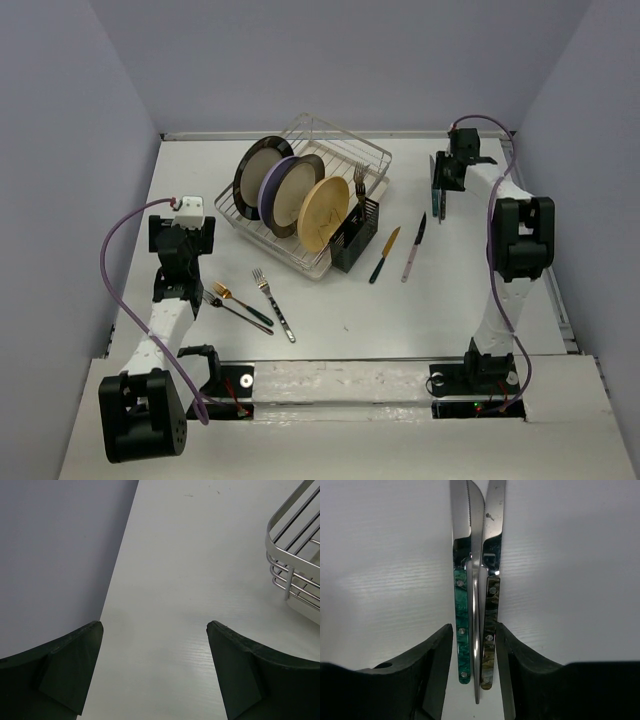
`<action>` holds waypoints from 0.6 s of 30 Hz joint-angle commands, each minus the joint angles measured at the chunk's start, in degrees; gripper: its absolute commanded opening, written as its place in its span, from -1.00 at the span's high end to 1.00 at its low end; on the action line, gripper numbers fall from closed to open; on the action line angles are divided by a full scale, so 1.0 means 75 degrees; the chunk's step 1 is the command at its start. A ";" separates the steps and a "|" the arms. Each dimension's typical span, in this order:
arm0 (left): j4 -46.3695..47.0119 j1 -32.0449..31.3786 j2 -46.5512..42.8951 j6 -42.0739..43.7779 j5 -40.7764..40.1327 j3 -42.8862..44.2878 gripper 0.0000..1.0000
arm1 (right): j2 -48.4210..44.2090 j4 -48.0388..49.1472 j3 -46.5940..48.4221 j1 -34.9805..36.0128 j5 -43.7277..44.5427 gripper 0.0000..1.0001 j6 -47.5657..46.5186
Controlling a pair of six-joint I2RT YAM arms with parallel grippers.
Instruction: Sort the eating utensils into containers
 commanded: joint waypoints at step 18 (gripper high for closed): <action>0.0538 0.0028 0.0039 0.0032 -0.0164 -0.0033 -0.98 | 0.1487 -0.0524 0.1152 -0.0335 0.0416 0.38 -0.0229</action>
